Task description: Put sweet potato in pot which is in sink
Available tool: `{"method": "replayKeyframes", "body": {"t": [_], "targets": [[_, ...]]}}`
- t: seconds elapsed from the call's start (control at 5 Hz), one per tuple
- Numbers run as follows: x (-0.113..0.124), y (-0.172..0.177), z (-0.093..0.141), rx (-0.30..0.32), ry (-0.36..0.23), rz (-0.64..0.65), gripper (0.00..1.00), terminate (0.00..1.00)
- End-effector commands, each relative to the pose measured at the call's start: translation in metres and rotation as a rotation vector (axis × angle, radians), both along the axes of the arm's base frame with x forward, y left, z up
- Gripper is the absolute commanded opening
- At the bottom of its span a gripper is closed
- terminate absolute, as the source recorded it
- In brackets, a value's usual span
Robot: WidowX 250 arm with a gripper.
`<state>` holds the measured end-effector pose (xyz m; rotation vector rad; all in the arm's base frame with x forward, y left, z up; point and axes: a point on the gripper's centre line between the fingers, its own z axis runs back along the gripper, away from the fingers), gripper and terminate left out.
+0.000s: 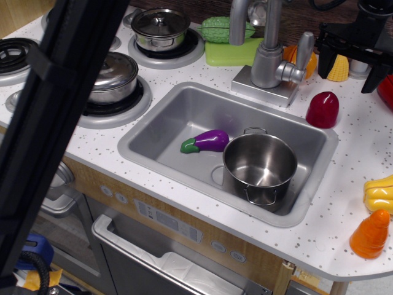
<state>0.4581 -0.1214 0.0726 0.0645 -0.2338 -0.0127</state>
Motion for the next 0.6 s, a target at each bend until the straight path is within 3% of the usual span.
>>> {"method": "replayKeyframes", "body": {"t": [0.0, 0.4], "targets": [[0.000, 0.000, 0.000, 0.000, 0.000, 0.000, 1.00, 0.00], [0.007, 0.007, -0.015, 0.007, -0.052, -0.020, 1.00, 0.00]]}}
